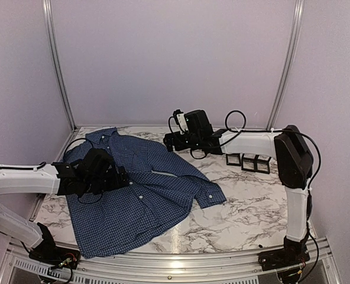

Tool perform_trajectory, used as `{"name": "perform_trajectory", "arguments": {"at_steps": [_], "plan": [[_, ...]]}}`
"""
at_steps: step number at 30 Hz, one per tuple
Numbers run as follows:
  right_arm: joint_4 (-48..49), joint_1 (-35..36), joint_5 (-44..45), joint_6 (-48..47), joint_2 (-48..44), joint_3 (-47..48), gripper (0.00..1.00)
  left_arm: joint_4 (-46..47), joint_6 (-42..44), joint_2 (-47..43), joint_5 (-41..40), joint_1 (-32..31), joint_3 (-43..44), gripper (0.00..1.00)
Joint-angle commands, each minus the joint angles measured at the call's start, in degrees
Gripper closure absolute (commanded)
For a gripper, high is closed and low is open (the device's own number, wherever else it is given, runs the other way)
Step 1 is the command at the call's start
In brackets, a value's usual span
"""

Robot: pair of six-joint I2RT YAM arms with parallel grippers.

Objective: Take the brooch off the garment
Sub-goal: Smooth out the flattened clothing at the center of the board.

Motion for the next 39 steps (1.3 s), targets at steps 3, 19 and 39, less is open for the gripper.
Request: {"name": "perform_trajectory", "arguments": {"at_steps": [3, 19, 39], "plan": [[-3.1, 1.2, -0.1, -0.2, 2.7, 4.1, 0.02, 2.1, 6.9, 11.5, -0.6, 4.3, 6.8, 0.01], [-5.7, 2.3, -2.1, -0.3, 9.6, 8.1, 0.03, 7.2, 5.1, 20.0, 3.4, 6.0, 3.1, 0.01], [-10.0, 0.9, 7.2, -2.4, 26.1, 24.4, 0.13, 7.4, 4.4, 15.0, 5.4, 5.9, -3.9, 0.01]]}}
